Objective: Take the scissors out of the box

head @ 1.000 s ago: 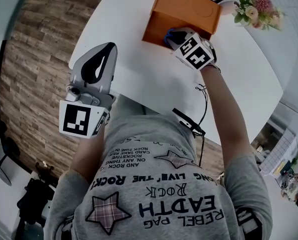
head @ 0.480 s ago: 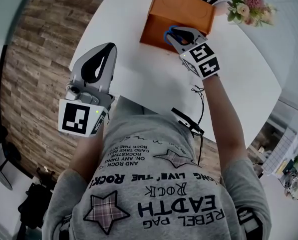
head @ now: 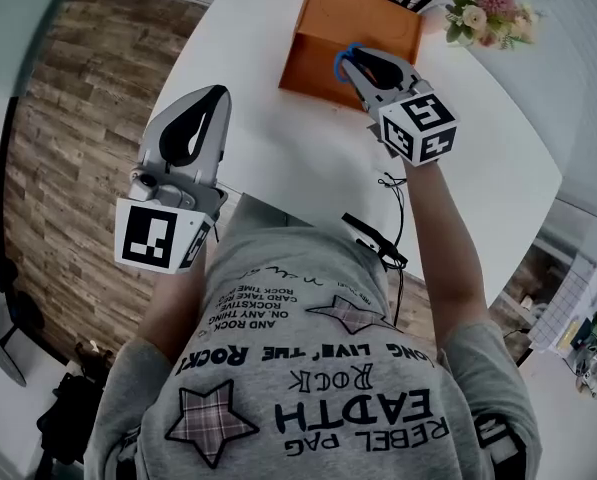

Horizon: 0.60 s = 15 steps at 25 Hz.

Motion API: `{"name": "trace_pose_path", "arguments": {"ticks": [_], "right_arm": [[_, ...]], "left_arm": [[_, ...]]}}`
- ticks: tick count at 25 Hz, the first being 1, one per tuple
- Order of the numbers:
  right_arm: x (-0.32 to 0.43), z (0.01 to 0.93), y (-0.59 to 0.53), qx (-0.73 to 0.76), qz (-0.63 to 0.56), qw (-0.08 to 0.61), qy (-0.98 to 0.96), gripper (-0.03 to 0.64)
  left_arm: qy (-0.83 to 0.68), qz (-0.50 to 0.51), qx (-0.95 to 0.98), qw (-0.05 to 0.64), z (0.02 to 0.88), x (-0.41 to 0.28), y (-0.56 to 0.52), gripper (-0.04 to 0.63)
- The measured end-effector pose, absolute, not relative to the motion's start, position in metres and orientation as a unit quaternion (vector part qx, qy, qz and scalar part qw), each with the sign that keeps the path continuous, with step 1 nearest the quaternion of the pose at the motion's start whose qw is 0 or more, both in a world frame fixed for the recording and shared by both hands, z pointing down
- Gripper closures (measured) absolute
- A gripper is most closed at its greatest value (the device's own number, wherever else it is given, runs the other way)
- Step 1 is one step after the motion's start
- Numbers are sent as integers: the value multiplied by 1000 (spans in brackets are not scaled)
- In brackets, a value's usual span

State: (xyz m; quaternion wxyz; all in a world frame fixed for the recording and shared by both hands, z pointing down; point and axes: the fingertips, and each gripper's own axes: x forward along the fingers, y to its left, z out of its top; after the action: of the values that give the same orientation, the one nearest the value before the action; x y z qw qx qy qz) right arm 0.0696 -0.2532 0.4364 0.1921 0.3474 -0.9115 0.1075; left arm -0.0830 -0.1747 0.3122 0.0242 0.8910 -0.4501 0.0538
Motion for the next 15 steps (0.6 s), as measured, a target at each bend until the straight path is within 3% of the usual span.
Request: {"name": "trace_pose_path", "arguments": {"ticks": [15], "right_arm": [[78, 352, -245, 384, 84, 76, -917, 538]], "left_arm": [[-443, 48, 895, 3, 295, -79, -169, 586]]}}
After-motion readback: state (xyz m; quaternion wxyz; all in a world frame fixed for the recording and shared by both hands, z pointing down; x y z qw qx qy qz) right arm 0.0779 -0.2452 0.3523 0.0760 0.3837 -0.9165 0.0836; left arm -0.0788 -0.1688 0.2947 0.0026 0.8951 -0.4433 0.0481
